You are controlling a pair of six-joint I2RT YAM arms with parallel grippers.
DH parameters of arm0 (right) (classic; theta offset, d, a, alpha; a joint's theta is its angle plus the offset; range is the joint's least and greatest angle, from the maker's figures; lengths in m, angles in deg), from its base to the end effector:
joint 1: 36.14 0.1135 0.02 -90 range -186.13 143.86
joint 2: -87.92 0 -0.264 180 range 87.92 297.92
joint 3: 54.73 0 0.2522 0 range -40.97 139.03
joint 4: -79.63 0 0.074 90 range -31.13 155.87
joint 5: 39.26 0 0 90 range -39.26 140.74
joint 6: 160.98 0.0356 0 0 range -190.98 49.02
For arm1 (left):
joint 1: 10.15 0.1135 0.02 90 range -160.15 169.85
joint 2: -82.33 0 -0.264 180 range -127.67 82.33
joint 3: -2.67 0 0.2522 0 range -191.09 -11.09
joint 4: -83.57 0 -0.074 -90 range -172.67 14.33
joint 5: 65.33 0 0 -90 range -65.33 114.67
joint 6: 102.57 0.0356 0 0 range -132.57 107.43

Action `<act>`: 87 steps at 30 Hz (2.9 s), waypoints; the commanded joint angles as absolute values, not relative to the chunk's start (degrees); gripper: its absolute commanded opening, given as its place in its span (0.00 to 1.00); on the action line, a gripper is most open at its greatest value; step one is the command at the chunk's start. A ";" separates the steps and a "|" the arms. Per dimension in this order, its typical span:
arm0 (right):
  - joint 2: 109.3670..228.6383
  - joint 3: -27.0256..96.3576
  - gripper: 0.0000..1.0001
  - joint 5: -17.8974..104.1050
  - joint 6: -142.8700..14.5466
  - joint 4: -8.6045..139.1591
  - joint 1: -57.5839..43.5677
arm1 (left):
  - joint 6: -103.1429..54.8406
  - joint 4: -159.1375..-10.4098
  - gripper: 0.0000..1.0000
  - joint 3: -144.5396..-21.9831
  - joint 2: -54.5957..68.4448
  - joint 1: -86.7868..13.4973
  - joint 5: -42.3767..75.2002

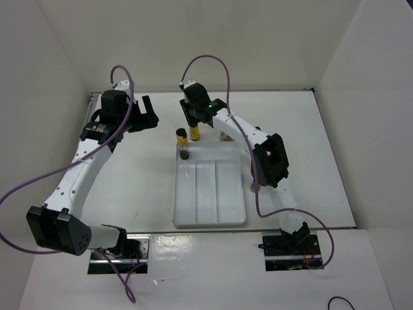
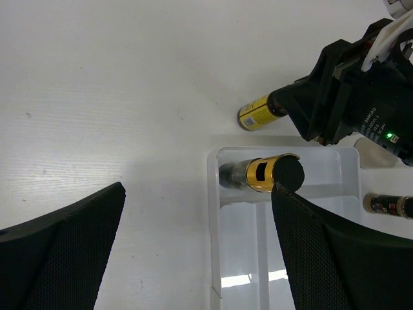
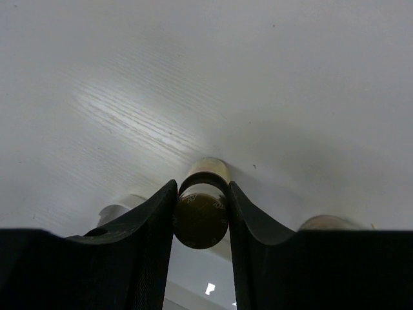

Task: Organize the condiment bottles

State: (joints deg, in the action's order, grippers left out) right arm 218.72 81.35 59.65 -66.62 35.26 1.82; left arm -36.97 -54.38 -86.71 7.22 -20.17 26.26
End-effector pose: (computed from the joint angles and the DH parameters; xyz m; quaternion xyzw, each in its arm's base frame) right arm 0.4200 0.3207 0.2677 -0.2282 0.8714 0.0893 0.4249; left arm 0.2892 -0.0501 0.3797 -0.1143 0.8485 -0.1415 0.4970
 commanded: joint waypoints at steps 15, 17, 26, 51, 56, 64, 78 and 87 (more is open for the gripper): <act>187.95 68.13 0.00 68.95 -63.52 33.79 0.95 | -36.65 -58.14 1.00 -86.85 5.95 -19.37 27.84; 184.00 64.87 0.00 67.97 -62.37 34.58 1.74 | -36.65 -58.15 1.00 -86.85 5.43 -18.85 27.84; 175.30 48.61 0.00 71.85 -53.32 36.95 9.39 | -37.70 -58.68 1.00 -85.80 3.40 -13.85 26.97; 180.63 38.47 0.00 72.37 -55.77 57.87 20.64 | -38.24 -61.40 1.00 -81.14 4.46 -12.08 25.90; 184.24 40.42 0.00 72.37 -56.30 58.40 21.17 | -38.24 -61.40 1.00 -81.14 4.46 -12.08 25.90; 188.11 40.42 0.00 72.37 -56.30 60.42 21.17 | -38.24 -61.40 1.00 -80.61 3.93 -12.08 25.90; 192.42 40.42 0.03 73.60 -56.30 62.01 21.17 | -37.71 -61.93 1.00 -80.61 3.93 -12.08 23.62; 193.13 41.56 0.66 73.60 -54.46 57.36 21.17 | -37.71 -61.93 1.00 -80.61 3.93 -12.08 23.00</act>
State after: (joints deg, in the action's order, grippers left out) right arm 192.87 38.97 72.18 -55.38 57.23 20.73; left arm -37.02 -60.04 -81.05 3.48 -12.43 24.31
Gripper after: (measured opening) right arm 0.634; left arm 0.998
